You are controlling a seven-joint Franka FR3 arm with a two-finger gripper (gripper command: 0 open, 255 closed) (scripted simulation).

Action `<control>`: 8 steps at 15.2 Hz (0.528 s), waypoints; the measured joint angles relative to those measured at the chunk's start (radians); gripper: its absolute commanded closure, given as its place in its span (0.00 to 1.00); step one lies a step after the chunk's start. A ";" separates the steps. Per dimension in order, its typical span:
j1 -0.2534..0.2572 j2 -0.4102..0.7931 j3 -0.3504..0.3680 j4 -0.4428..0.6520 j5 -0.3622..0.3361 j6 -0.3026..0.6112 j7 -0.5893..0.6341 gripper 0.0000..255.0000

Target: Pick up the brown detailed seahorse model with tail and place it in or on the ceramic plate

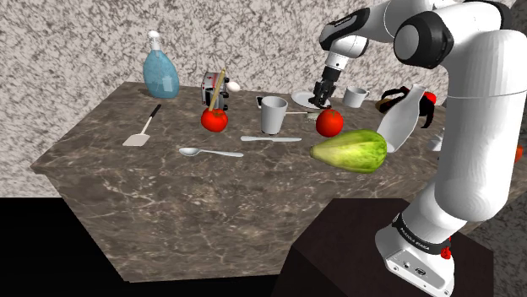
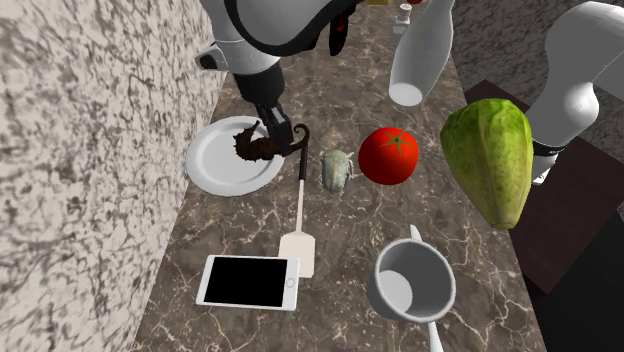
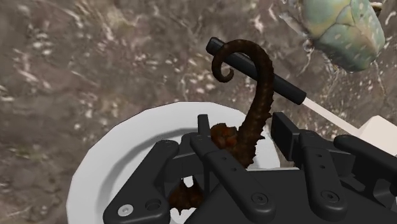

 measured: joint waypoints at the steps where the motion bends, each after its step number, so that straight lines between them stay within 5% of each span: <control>1: 0.001 -0.004 -0.001 0.007 -0.003 -0.010 0.004 1.00; 8: 0.003 -0.038 -0.013 0.054 -0.027 -0.082 0.030 1.00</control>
